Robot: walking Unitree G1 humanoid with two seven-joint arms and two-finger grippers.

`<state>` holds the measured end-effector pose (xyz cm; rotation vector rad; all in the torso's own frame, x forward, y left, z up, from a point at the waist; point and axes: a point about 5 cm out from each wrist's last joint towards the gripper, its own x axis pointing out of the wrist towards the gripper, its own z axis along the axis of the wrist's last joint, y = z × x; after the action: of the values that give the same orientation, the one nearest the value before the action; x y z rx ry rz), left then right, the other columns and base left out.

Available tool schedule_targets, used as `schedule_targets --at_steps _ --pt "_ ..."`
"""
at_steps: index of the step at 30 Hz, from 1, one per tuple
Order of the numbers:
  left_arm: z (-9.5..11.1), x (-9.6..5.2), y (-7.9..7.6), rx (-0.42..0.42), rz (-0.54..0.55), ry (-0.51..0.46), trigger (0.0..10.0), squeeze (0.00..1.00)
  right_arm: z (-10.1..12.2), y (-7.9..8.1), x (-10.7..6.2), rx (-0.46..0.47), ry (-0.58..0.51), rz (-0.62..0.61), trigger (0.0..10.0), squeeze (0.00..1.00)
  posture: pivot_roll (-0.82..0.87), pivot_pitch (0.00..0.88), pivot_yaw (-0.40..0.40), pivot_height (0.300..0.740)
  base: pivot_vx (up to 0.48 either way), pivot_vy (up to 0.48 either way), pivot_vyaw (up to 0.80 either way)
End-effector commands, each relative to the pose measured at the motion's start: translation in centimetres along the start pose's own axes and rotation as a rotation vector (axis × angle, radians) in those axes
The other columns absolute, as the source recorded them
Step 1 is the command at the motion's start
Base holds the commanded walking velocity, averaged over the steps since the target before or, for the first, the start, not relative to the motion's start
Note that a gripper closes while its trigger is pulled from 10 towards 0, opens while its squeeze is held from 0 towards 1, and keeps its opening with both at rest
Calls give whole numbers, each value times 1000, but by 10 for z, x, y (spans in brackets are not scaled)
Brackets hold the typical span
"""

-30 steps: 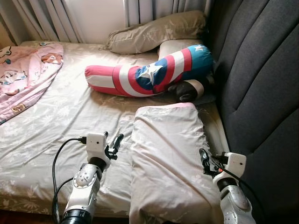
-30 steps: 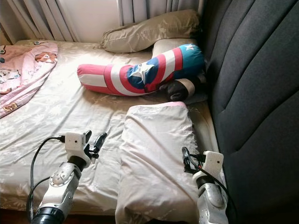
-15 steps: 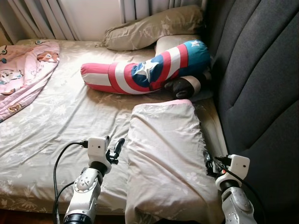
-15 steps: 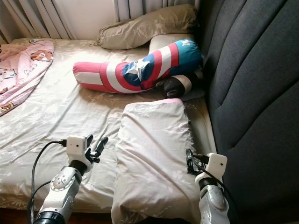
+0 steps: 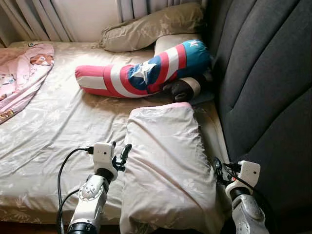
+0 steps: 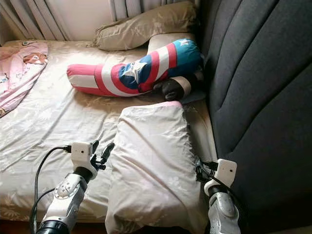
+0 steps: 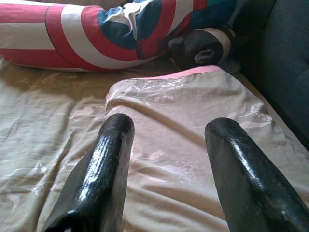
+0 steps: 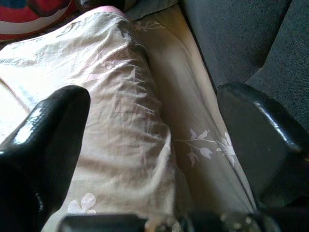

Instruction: Clean up the room

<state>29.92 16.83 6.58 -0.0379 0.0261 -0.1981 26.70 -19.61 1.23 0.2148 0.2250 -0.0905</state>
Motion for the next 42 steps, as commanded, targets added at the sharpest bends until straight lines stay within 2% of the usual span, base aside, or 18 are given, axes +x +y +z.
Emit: schedule_targets --at_steps 1,13,22,29,42 --pt "0 1 2 3 2 6 10000 0 -3 1 0 1 11 3 10000 0 6 112 10 707 0 0 0" --pt "-1 -1 1 -3 9 3 10000 0 -5 2 -3 14 13 24 10000 0 4 113 9 707 0 0 0" --pt "-5 -2 8 -28 51 31 10000 0 -9 4 -4 12 35 53 10000 0 6 113 6 707 0 0 0" --pt "-6 -2 8 -20 54 47 10000 0 -10 5 -4 17 35 53 10000 0 5 114 5 707 0 380 0" --pt "-5 0 4 -7 35 48 10000 0 -11 6 -3 18 41 46 10000 0 7 114 9 707 0 134 0"
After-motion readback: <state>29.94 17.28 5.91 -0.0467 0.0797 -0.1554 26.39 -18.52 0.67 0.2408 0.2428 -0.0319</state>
